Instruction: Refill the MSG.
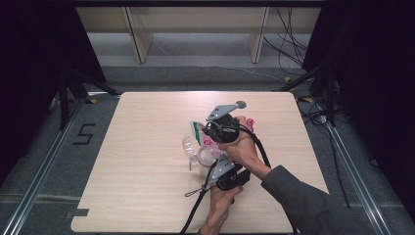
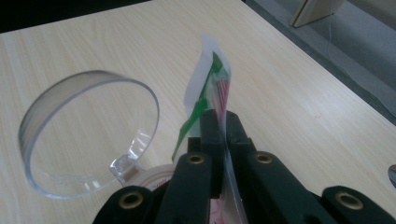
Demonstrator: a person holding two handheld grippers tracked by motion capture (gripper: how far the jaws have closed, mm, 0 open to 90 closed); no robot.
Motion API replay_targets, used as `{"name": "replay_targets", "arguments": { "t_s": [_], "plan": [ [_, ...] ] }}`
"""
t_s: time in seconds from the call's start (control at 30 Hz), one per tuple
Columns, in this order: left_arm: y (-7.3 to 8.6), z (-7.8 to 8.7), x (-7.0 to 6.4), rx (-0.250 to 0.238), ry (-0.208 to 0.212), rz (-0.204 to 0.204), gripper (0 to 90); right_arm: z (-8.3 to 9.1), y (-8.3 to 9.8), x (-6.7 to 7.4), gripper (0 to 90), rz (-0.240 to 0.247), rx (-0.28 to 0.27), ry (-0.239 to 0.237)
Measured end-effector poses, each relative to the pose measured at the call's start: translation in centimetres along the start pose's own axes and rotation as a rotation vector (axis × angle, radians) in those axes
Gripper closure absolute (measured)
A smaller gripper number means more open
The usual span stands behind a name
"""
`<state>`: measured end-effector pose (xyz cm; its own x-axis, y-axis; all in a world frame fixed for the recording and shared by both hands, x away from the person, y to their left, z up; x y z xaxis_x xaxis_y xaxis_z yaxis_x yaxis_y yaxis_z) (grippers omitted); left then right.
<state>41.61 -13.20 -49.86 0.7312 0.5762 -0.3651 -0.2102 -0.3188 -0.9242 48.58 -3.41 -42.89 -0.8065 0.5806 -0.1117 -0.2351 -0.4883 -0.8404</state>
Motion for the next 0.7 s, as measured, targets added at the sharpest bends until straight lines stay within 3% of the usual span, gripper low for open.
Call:
{"name": "replay_targets", "arguments": {
  "t_s": [0.1, 0.13, 0.17, 0.2, 0.27, 0.3, 0.33, 0.4, 0.43, 0.47, 0.53, 0.57, 0.6, 0.63, 0.67, 0.7],
  "plan": [
    [-0.04, 0.05, -0.07, 0.001, 0.006, 0.0, 76.2, 0.07, -0.06, -0.07, 90.0, -0.007, -0.003, 0.003],
    [0.13, 0.24, 0.18, 0.023, -0.006, -0.027, 76.2, 0.02, 0.01, -0.07, 90.0, 0.01, 0.002, 0.0],
    [-0.13, -0.06, -0.3, -0.012, 0.011, 0.014, 76.2, 0.0, 0.0, -0.11, 90.0, 0.02, 0.002, 0.004],
    [-0.03, 0.05, 0.06, 0.003, -0.001, -0.005, 76.2, 0.01, -0.17, 0.01, 90.0, 0.008, -0.01, -0.004],
    [-0.09, 0.07, 0.0, 0.0, 0.004, -0.004, 76.3, -0.04, -0.25, -0.13, 90.0, 0.013, -0.021, 0.001],
    [0.07, 0.24, 0.19, 0.017, -0.001, -0.028, 76.2, 0.02, 0.04, 0.05, 90.0, 0.016, 0.005, -0.01],
    [0.12, 0.27, 0.24, 0.022, -0.008, -0.03, 76.2, -0.03, -0.09, -0.05, 90.0, 0.029, -0.007, -0.006],
    [0.0, 0.05, 0.05, 0.002, -0.002, -0.001, 76.3, 0.07, -0.24, 0.0, 90.0, 0.008, -0.019, -0.008],
    [0.21, 0.24, 0.23, 0.026, 0.002, -0.032, 76.3, 0.07, -0.22, -0.08, 90.0, 0.015, -0.02, -0.007],
    [0.06, 0.07, 0.01, 0.002, -0.006, -0.004, 76.3, 0.22, 0.01, 0.15, 90.0, -0.002, 0.003, -0.016],
    [0.27, 0.02, 0.02, 0.009, -0.003, -0.01, 76.3, 0.12, -0.06, -0.09, 90.0, 0.015, -0.01, -0.011],
    [0.31, 0.01, 0.01, 0.005, -0.009, -0.012, 76.3, 0.15, -0.05, -0.06, 90.0, -0.007, -0.013, -0.016],
    [0.64, 0.27, 0.29, 0.039, -0.007, -0.056, 76.3, 0.29, -0.03, -0.13, 90.0, -0.013, -0.011, -0.007],
    [0.75, 0.29, 0.35, 0.044, -0.009, -0.064, 76.4, 0.25, -0.1, -0.2, 90.0, -0.003, -0.024, -0.014],
    [0.6, -0.05, 0.0, 0.007, -0.009, -0.024, 76.3, 0.34, -0.07, -0.18, 90.0, 0.0, -0.025, -0.027],
    [0.7, -0.1, -0.02, 0.005, -0.011, -0.017, 76.4, 0.54, 0.07, -0.08, 90.0, -0.027, -0.018, -0.022]
  ]
}}
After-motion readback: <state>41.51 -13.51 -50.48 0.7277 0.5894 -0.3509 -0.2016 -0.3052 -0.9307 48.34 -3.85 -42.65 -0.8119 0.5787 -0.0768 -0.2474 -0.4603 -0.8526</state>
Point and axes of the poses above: each handheld gripper's, and its own axes: z roughly backward along the jaws, y roughly out of its underside, x roughly to its left, the point moved 10 cm from there along -z, roughly forward along the jaws, and after that the axes turned 8 degrees about -x, right-handed, at the moved point
